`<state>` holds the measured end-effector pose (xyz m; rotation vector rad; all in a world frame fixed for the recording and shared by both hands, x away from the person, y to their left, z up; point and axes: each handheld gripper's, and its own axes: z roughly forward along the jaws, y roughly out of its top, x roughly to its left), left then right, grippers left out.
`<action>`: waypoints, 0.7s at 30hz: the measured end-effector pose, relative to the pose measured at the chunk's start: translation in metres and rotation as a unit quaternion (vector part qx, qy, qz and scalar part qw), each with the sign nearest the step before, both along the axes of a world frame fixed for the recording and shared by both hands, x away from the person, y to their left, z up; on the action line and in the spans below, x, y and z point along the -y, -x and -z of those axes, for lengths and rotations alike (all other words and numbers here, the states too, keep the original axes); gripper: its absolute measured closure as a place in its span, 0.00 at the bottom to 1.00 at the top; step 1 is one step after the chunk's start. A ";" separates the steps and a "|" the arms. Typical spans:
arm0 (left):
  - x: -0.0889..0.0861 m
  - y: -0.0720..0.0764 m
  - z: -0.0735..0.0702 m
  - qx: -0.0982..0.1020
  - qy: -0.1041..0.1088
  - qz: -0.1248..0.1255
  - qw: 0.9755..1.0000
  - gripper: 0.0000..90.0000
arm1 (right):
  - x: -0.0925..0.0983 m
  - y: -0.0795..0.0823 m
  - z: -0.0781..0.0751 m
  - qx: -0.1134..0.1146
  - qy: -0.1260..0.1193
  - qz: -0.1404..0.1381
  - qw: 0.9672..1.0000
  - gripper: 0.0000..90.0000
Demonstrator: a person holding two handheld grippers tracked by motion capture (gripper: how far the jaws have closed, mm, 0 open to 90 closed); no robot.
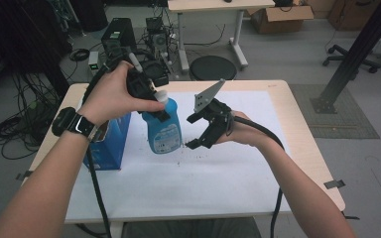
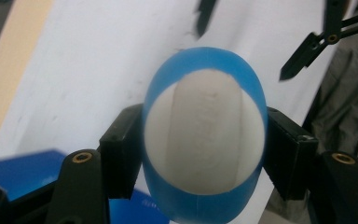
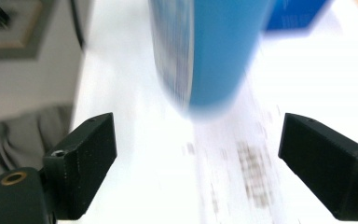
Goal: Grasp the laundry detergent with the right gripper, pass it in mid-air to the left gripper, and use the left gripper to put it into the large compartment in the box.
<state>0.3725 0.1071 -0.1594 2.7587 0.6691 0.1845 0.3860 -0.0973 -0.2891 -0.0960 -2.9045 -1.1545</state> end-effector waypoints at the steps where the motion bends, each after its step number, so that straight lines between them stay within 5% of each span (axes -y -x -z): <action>1: -0.004 -0.001 -0.004 0.001 0.002 -0.021 1.000 0.42 | 0.008 -0.001 0.004 0.011 0.040 0.016 0.999 0.12; 4: -0.017 -0.006 -0.019 0.005 0.011 -0.083 0.997 0.42 | 0.017 -0.003 0.009 0.006 0.073 0.026 0.997 0.11; 8: -0.037 -0.011 -0.039 0.005 0.024 -0.168 0.986 0.42 | 0.037 -0.003 0.017 0.017 0.148 0.045 0.988 0.10; 9: -0.042 -0.012 -0.042 0.006 0.029 -0.191 0.981 0.42 | 0.047 -0.002 0.020 0.016 0.171 0.047 0.984 0.10; 10: -0.047 -0.012 -0.046 0.005 0.027 -0.211 0.977 0.42 | 0.047 -0.002 0.020 0.016 0.171 0.047 0.984 0.10; 14: -0.069 -0.015 -0.058 0.000 0.033 -0.292 0.956 0.42 | 0.067 0.000 0.022 0.026 0.217 0.057 0.974 0.10; 15: -0.074 -0.016 -0.060 -0.003 0.032 -0.306 0.951 0.42 | 0.076 0.000 0.022 0.029 0.235 0.061 0.970 0.10; 21: -0.106 -0.017 -0.070 0.002 0.041 -0.389 0.920 0.42 | 0.097 0.000 0.023 0.038 0.264 0.075 0.961 0.10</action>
